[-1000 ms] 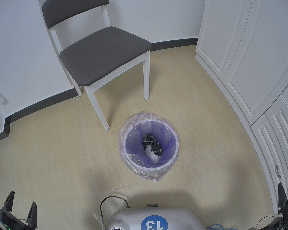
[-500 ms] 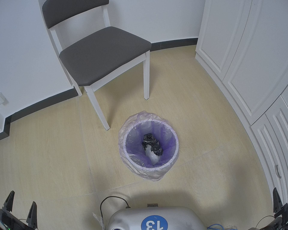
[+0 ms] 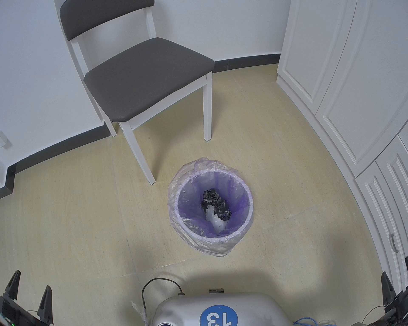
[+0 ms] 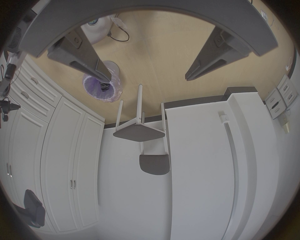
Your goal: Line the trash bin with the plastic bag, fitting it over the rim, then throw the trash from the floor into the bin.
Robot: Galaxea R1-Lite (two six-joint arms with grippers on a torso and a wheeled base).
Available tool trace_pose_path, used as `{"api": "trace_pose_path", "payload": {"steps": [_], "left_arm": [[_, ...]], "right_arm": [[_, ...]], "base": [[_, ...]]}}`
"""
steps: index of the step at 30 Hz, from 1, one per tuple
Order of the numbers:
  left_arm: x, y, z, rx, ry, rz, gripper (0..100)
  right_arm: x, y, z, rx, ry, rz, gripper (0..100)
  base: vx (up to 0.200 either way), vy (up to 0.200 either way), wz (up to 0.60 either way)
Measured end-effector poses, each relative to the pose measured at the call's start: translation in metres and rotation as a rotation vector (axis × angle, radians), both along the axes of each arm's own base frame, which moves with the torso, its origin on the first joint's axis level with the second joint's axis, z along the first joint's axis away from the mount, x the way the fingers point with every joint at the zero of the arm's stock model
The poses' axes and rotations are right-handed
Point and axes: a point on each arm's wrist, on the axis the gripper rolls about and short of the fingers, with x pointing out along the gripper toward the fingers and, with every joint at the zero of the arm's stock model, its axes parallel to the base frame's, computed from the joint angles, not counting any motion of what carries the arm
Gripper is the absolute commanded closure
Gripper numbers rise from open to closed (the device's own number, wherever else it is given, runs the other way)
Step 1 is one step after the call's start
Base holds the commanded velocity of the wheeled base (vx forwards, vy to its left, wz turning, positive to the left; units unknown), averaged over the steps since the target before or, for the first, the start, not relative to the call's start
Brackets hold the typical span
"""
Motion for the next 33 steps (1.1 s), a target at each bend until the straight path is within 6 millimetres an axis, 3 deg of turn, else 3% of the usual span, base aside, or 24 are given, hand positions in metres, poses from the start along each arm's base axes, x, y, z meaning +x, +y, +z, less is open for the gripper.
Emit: {"api": "trace_pose_path", "payload": {"steps": [33], "left_arm": [[0.0001,0.0000,0.0001,0.000,0.000,0.000,0]], "right_arm": [[0.0001,0.0000,0.0002,-0.006,-0.001,0.003,0]], "base": [[0.000,0.000,0.00]]}}
